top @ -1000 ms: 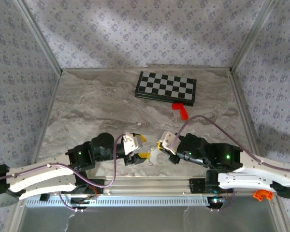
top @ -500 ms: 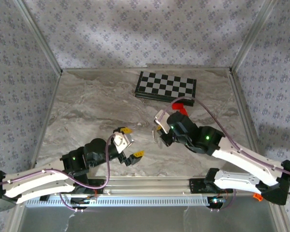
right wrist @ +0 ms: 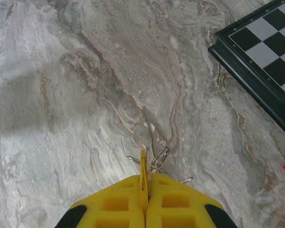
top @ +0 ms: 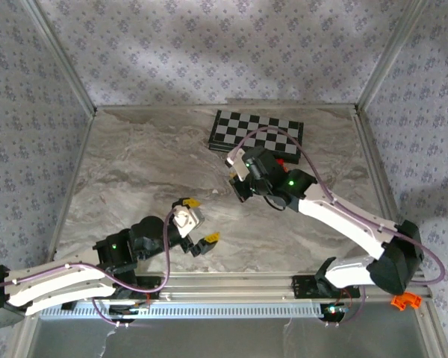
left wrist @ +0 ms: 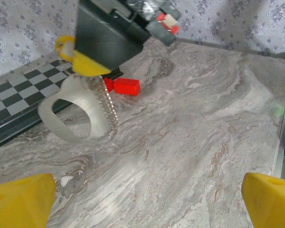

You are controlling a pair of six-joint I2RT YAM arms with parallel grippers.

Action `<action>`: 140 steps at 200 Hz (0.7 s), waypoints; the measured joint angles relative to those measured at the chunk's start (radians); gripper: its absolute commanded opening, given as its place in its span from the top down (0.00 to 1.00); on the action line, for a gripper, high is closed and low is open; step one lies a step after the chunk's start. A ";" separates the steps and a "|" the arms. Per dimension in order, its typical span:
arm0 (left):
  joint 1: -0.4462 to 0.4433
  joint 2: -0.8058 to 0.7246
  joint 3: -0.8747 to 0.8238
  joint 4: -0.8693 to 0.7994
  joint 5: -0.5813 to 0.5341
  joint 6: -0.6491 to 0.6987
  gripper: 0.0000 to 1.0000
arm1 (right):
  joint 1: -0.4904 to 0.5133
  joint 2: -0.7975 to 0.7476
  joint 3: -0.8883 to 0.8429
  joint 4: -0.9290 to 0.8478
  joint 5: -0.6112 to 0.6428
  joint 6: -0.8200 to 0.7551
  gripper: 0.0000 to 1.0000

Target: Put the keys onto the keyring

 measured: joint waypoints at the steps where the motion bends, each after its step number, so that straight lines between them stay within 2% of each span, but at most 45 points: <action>1: 0.000 0.000 -0.001 0.000 0.000 0.000 0.00 | -0.001 0.005 0.003 0.001 -0.001 0.000 1.00; 70: 0.011 0.000 -0.018 0.008 -0.011 0.000 0.01 | -0.038 0.189 0.123 0.081 -0.051 -0.003 1.00; 140: 0.020 -0.001 -0.032 0.018 -0.023 -0.001 0.00 | -0.038 0.292 0.179 0.111 -0.099 -0.007 1.00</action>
